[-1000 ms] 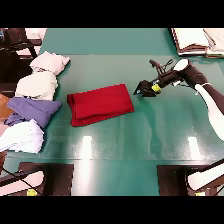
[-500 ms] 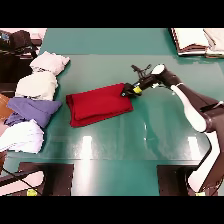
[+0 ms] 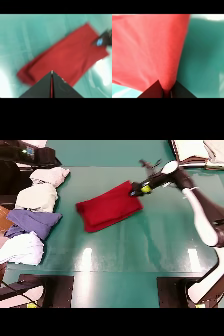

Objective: Fold the shirts.

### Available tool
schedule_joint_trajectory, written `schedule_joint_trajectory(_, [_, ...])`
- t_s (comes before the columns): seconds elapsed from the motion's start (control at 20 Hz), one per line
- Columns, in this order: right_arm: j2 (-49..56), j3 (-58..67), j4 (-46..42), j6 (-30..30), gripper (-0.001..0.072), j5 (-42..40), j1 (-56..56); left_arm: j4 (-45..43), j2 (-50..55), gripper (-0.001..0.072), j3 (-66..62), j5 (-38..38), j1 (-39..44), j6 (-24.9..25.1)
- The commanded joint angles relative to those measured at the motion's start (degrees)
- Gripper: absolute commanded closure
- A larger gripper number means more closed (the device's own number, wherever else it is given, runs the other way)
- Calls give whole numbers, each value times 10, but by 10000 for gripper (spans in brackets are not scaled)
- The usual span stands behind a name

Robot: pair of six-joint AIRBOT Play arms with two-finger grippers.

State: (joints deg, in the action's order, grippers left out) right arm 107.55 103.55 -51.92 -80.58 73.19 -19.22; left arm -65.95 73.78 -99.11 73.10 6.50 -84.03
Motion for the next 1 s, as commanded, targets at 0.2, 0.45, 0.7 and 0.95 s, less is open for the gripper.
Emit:
schedule_joint_trajectory(0.2, [-156,3,-196,-78,695,73,273,0,0,685,0,-3,61,4])
schedule_joint_trajectory(0.45, [-197,3,-217,-111,695,120,495,2,0,685,0,-13,64,0])
schedule_joint_trajectory(0.7, [-230,-90,-223,-130,695,120,615,2,0,685,0,-41,64,-13])
schedule_joint_trajectory(0.95, [-323,-252,-291,-142,694,100,635,2,0,685,0,-41,64,-13])
